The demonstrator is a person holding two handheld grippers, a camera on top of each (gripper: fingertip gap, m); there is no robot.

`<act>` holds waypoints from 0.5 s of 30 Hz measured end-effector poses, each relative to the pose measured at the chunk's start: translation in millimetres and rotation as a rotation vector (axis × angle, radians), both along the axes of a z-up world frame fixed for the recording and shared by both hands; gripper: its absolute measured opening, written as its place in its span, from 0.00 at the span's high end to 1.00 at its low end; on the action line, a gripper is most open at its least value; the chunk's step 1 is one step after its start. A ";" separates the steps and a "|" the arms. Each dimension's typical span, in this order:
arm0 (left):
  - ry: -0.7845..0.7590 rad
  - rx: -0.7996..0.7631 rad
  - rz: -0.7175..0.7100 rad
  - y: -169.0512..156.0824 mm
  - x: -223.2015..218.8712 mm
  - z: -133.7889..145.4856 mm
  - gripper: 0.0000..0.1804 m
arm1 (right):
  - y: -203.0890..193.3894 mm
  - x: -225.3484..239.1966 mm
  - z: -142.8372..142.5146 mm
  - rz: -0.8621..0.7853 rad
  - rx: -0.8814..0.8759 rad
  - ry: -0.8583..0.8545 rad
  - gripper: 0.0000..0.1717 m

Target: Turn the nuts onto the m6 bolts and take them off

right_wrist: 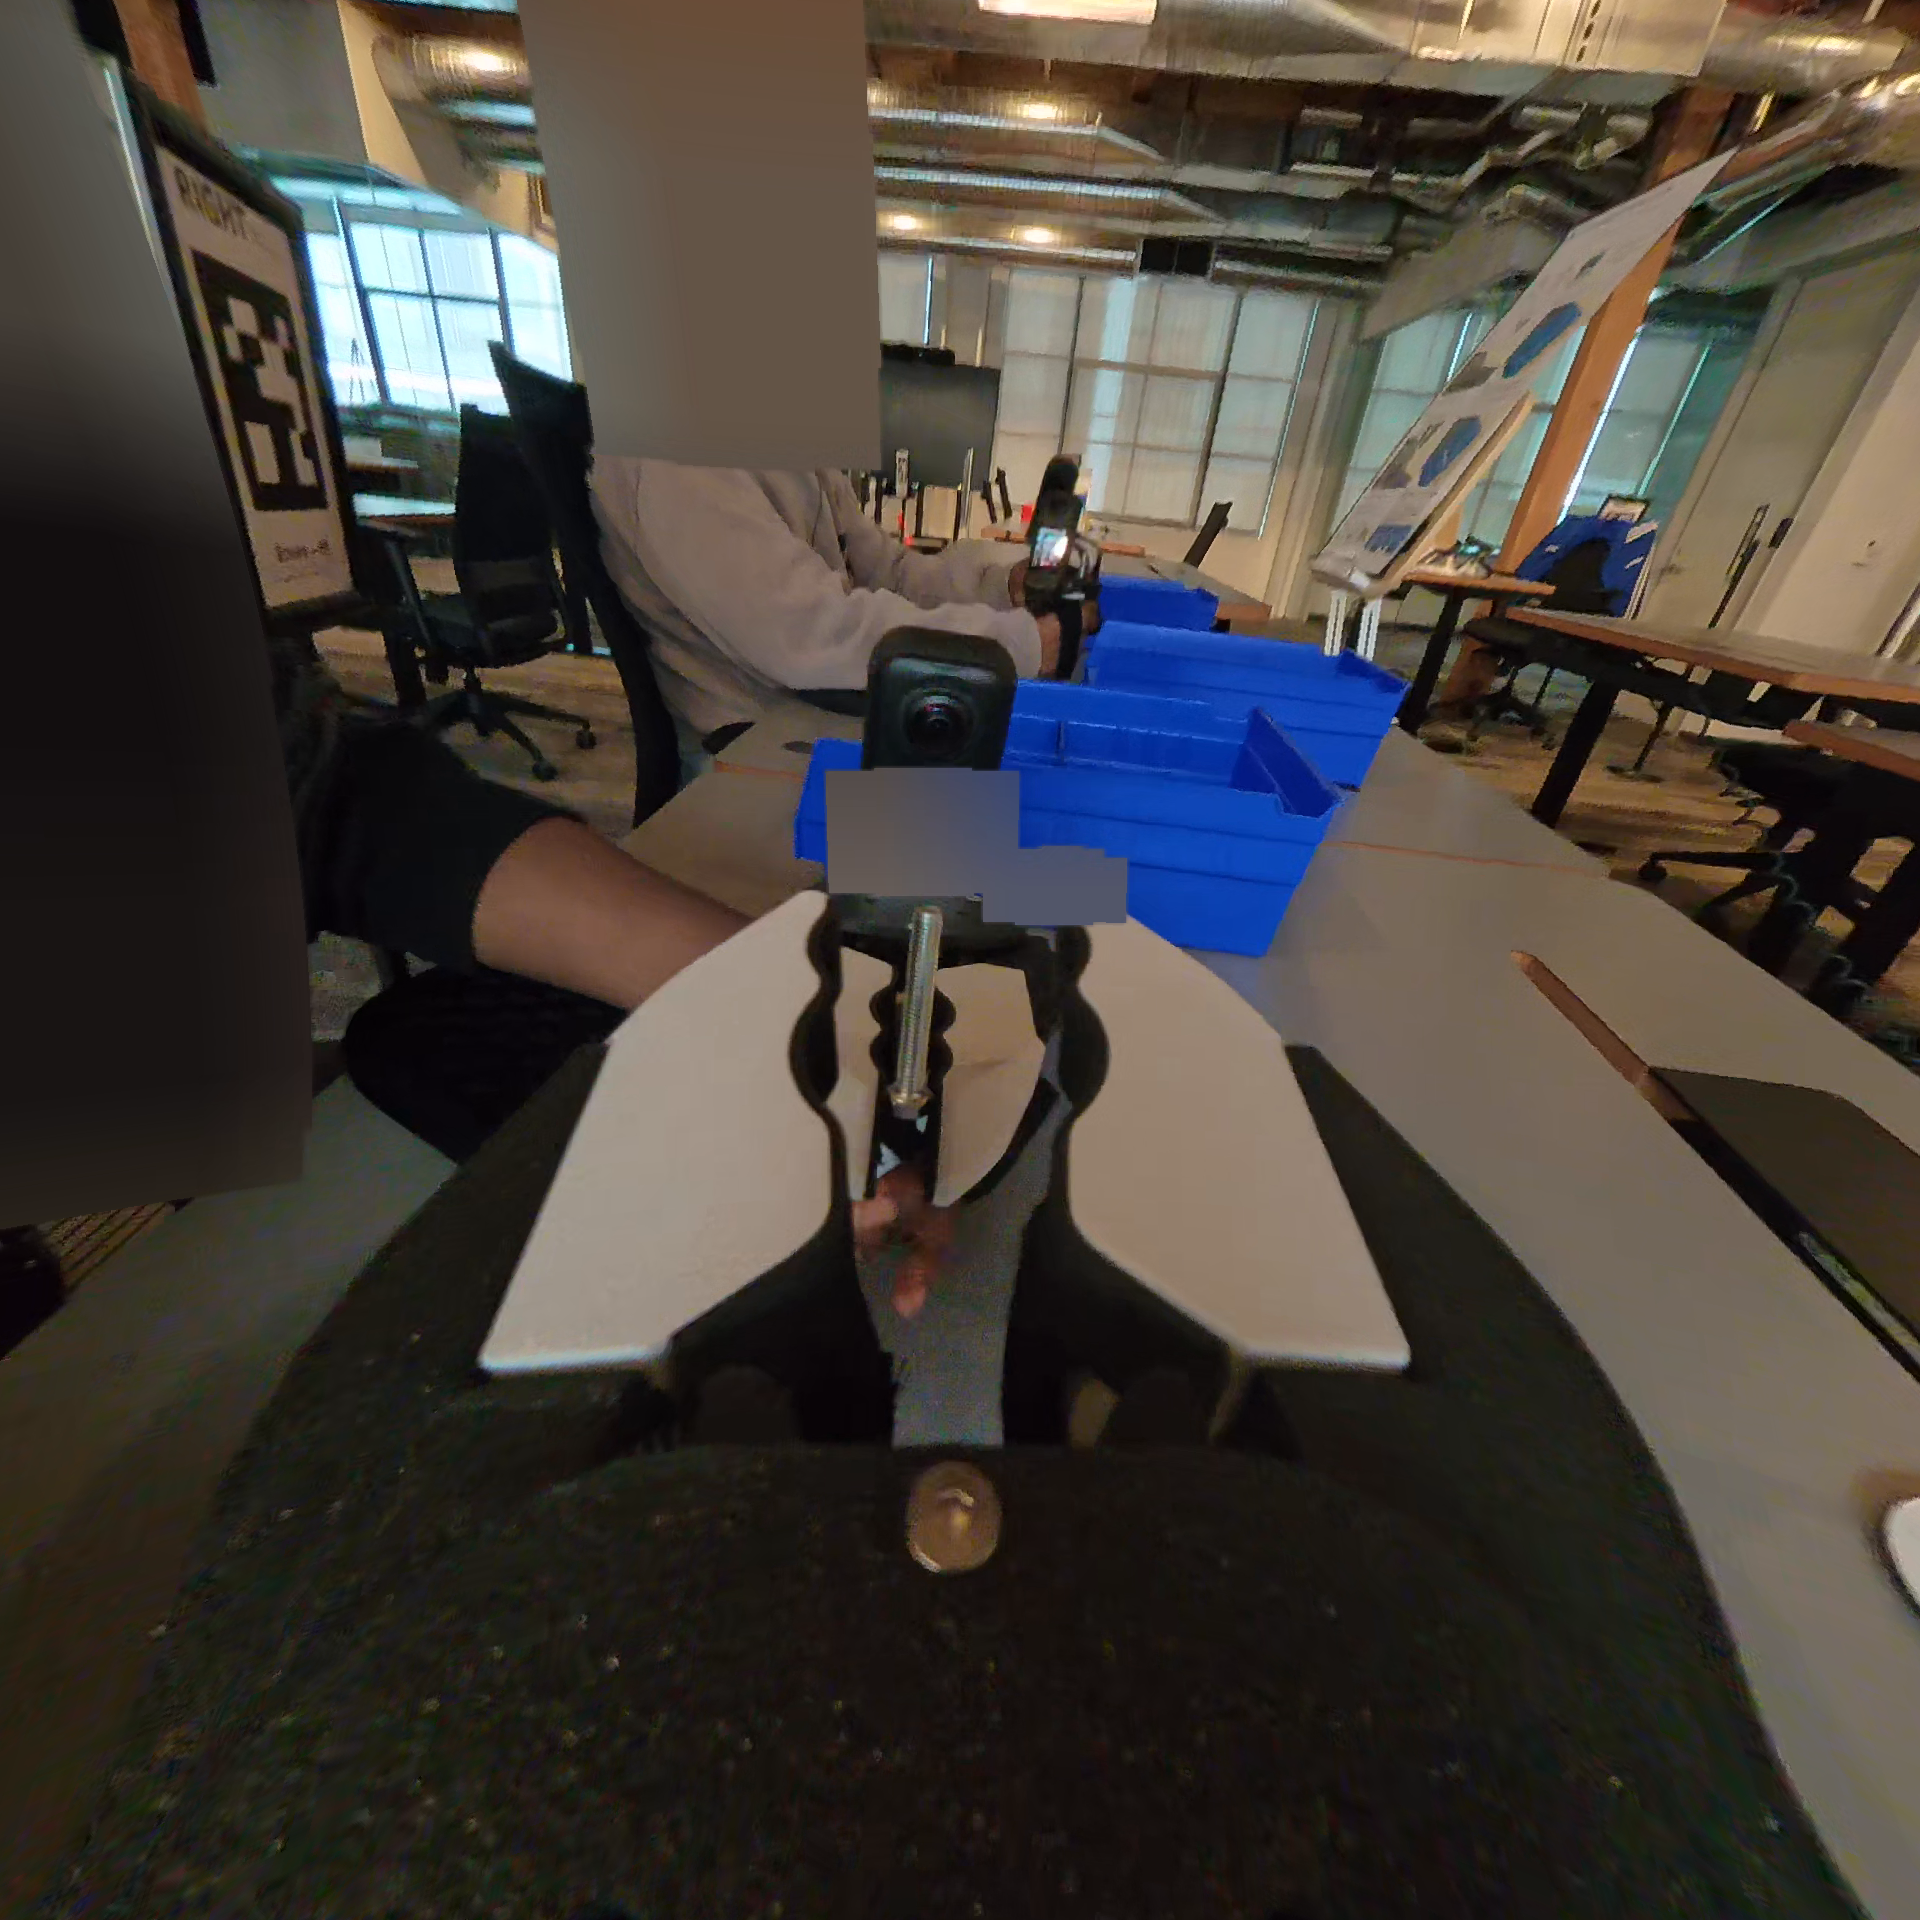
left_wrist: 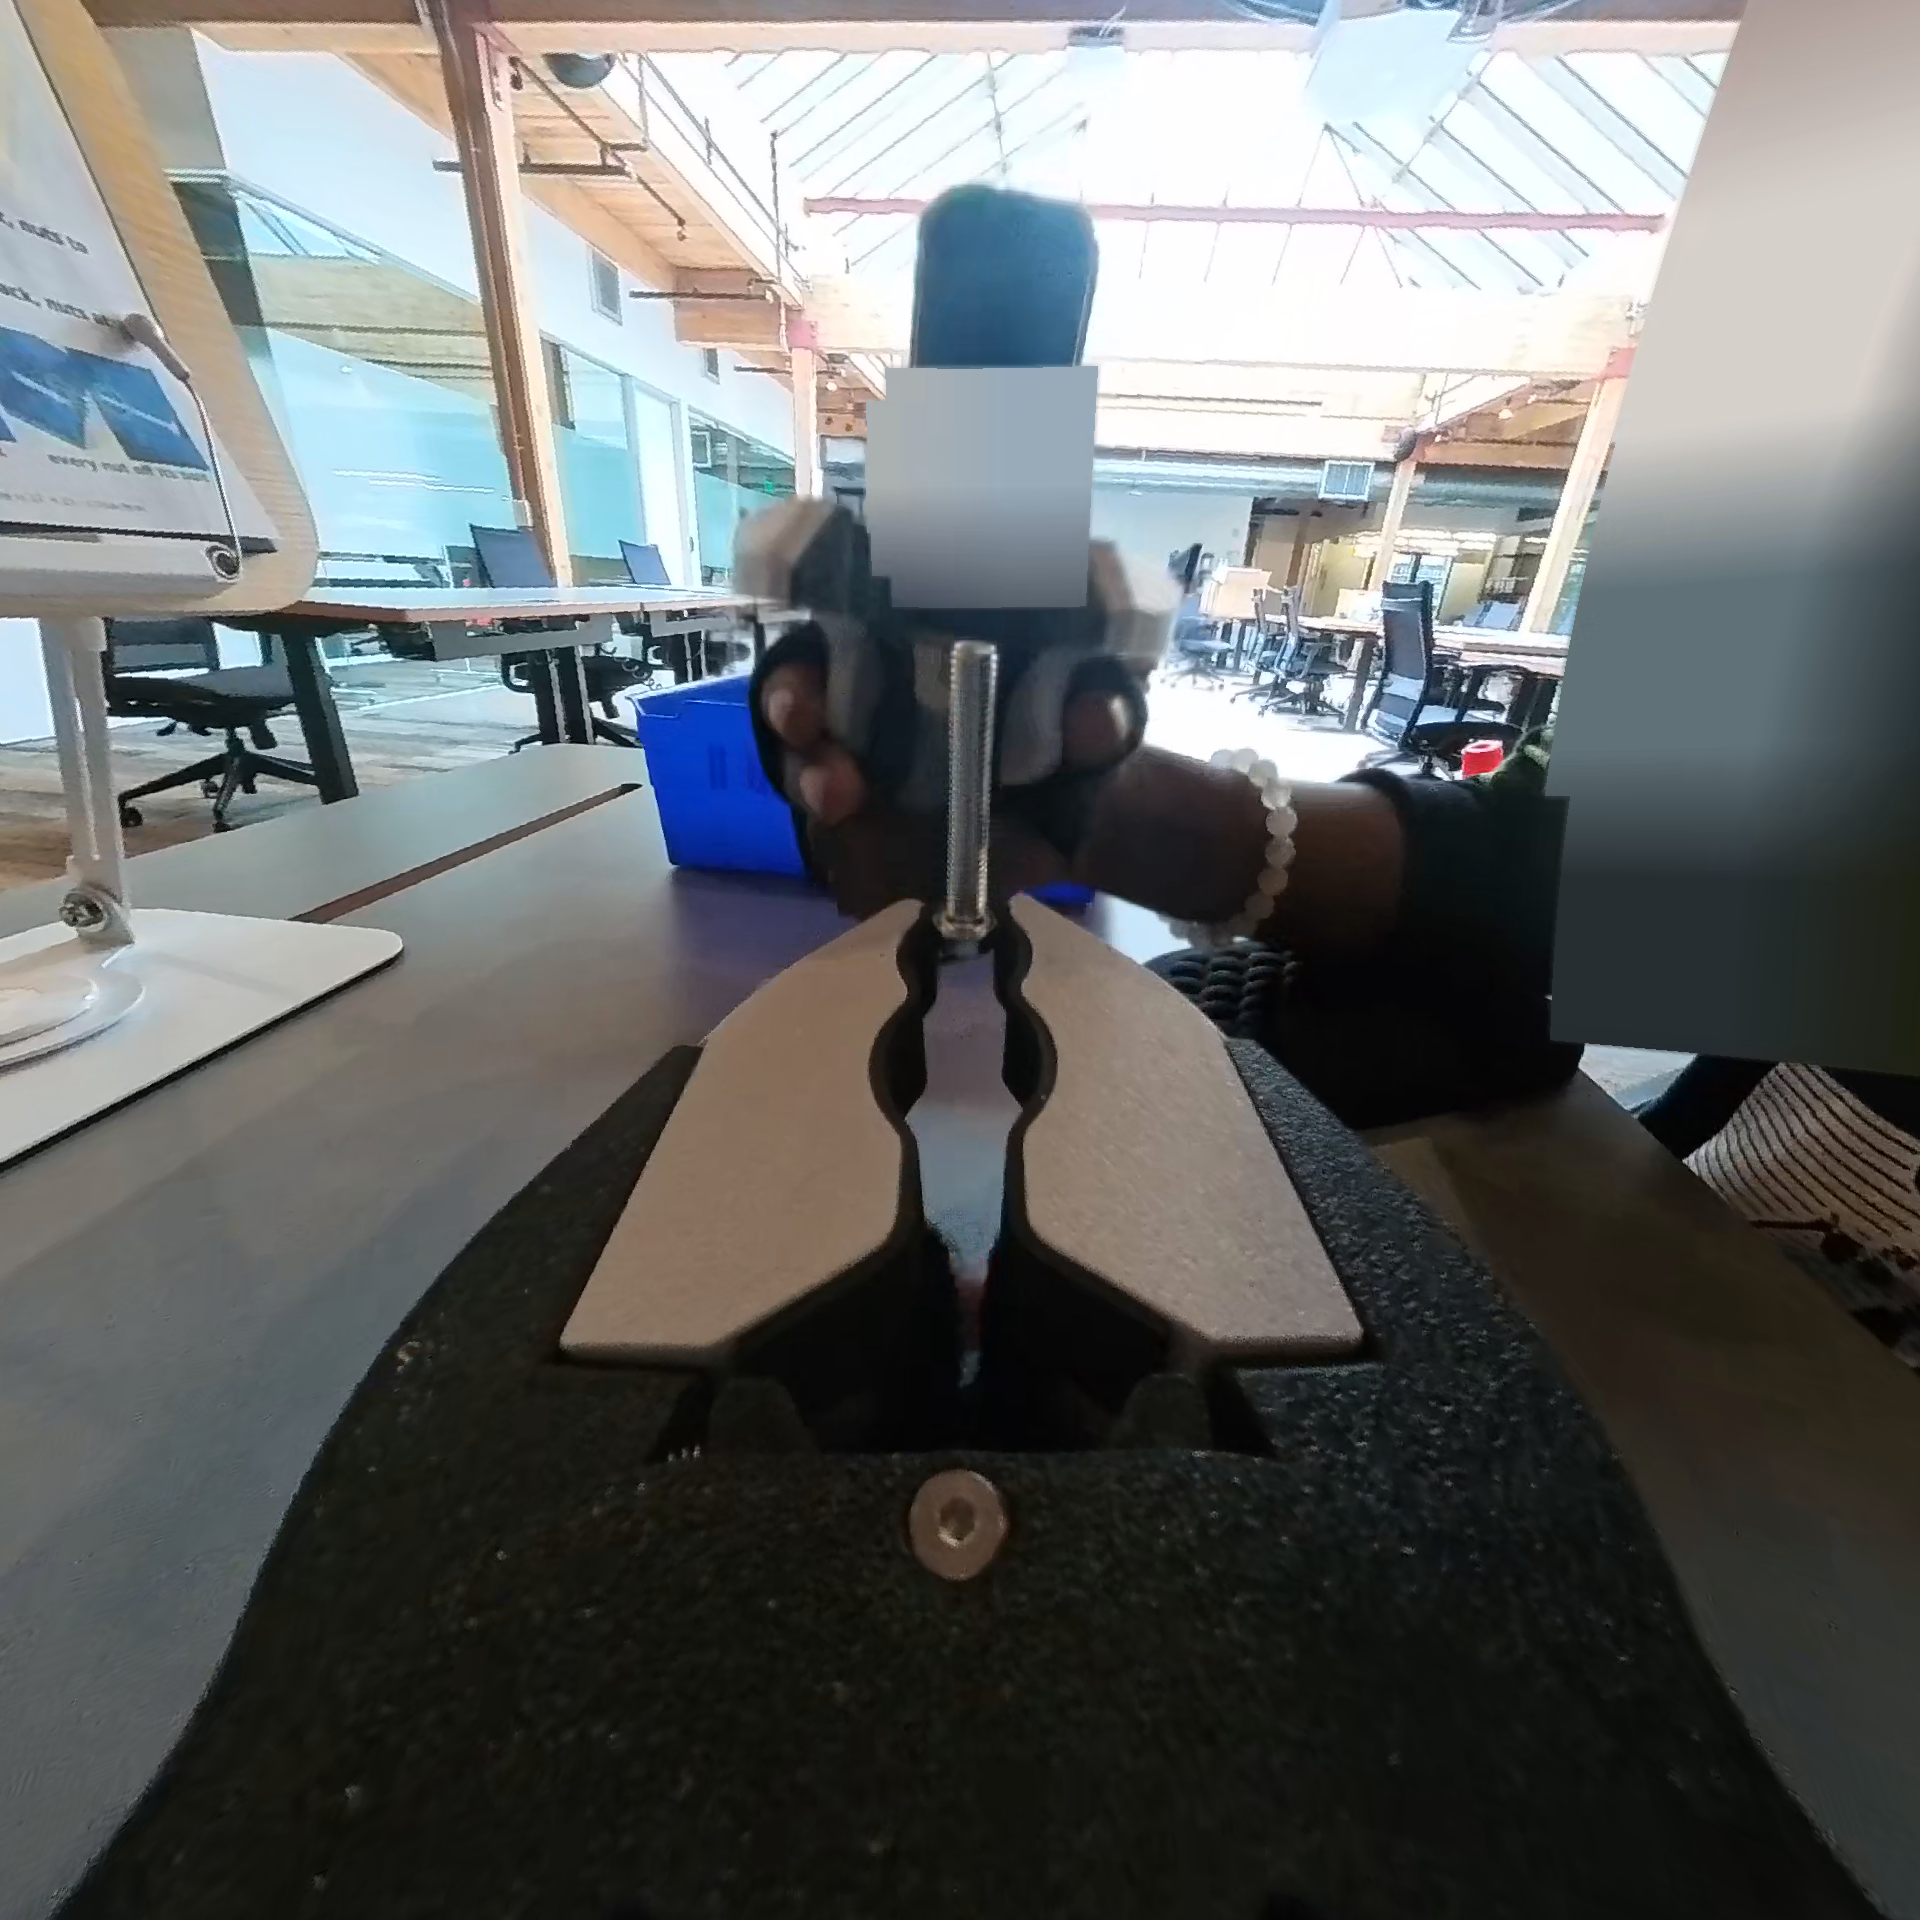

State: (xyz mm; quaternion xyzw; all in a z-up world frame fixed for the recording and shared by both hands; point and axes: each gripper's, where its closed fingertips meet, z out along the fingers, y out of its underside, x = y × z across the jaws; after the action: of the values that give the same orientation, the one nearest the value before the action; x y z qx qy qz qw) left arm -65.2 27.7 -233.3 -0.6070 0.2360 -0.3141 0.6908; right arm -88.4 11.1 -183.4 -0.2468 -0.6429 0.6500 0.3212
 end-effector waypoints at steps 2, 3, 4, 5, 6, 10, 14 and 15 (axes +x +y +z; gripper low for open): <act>-0.006 -0.002 -0.010 -0.5 0.1 0.2 0.95 | 3.9 9.9 7.7 0.007 0.062 -0.032 0.74; -0.004 -0.003 -0.018 -1.0 0.7 0.1 0.95 | 6.5 15.1 9.8 -0.002 0.108 -0.056 0.73; 0.001 -0.003 -0.025 -1.6 1.8 -0.3 0.95 | 8.4 20.9 11.1 -0.011 0.159 -0.078 0.71; 0.008 -0.003 -0.034 -2.2 3.4 -0.8 0.95 | 10.0 26.7 12.2 -0.020 0.209 -0.093 0.69; 0.016 -0.004 -0.045 -3.0 5.1 -1.5 0.95 | 11.1 32.4 12.6 -0.027 0.256 -0.101 0.68; 0.038 -0.021 -0.094 -6.2 11.3 -4.5 0.95 | 16.6 42.3 13.9 -0.064 0.367 -0.126 0.66; 0.075 -0.015 -0.114 -9.0 16.7 -7.1 0.95 | 8.0 56.2 29.2 -0.022 0.349 -0.151 0.59; 0.084 -0.018 -0.122 -9.3 18.2 -8.2 0.95 | 1.8 62.8 43.9 0.010 0.289 -0.111 0.59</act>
State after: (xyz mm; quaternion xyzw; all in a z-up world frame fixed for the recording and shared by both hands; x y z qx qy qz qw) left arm -47.0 18.4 -241.4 -0.6104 0.2984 -0.3321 0.6543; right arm -25.6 12.8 -139.6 -0.2304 -0.7476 0.5378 0.3143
